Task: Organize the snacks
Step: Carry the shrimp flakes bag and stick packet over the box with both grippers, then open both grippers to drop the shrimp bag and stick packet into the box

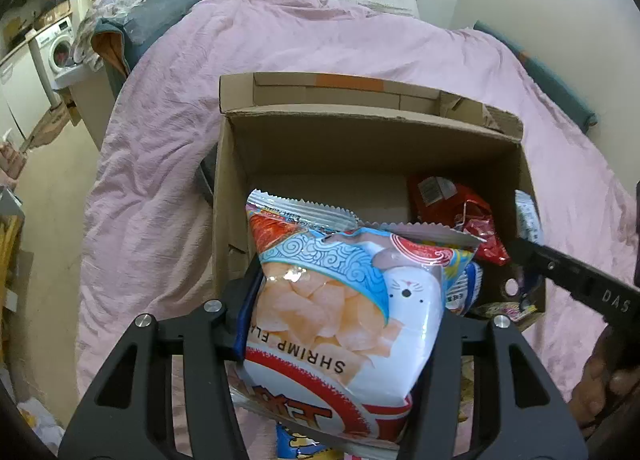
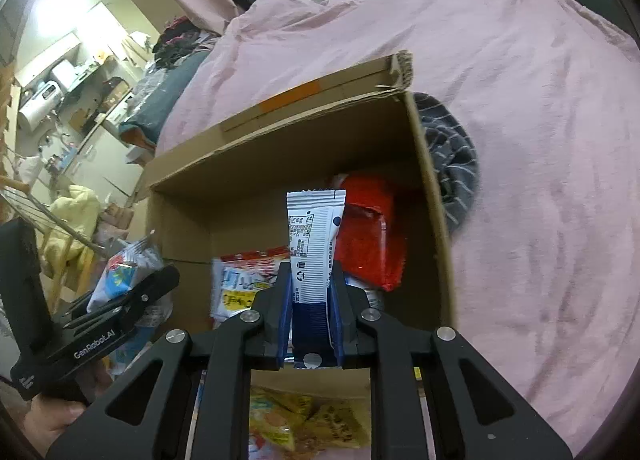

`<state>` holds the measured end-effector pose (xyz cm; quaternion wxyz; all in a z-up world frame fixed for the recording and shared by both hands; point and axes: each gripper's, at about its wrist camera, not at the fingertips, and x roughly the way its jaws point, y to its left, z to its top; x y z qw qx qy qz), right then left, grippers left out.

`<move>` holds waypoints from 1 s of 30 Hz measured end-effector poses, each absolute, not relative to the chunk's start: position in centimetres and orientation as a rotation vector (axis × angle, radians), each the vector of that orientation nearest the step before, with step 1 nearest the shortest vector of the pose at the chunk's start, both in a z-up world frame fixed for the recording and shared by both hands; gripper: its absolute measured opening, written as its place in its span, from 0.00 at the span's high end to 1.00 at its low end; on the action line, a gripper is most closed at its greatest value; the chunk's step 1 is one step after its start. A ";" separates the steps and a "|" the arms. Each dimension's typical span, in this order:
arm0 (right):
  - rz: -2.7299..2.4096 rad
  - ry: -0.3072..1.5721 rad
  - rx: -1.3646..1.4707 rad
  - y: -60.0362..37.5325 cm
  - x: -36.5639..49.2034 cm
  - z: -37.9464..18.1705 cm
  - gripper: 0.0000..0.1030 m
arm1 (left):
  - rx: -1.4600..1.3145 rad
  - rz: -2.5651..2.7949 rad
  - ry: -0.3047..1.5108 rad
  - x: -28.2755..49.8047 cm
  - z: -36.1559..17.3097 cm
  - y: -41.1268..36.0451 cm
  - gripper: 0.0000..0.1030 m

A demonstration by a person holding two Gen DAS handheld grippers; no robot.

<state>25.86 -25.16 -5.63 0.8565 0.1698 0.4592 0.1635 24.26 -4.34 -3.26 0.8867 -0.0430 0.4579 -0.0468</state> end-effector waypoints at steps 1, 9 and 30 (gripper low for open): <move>0.335 0.968 0.361 -25.4 25.9 -5.7 0.83 | -0.084 -0.092 0.957 24.3 -3.3 -4.4 0.52; 0.267 0.983 0.356 -26.7 26.2 -6.1 0.83 | -0.091 -0.081 0.969 24.5 -3.6 -4.2 0.50; 0.327 0.957 0.447 -27.5 26.2 -5.3 0.79 | -0.141 -0.099 0.963 24.1 -3.0 -3.8 0.13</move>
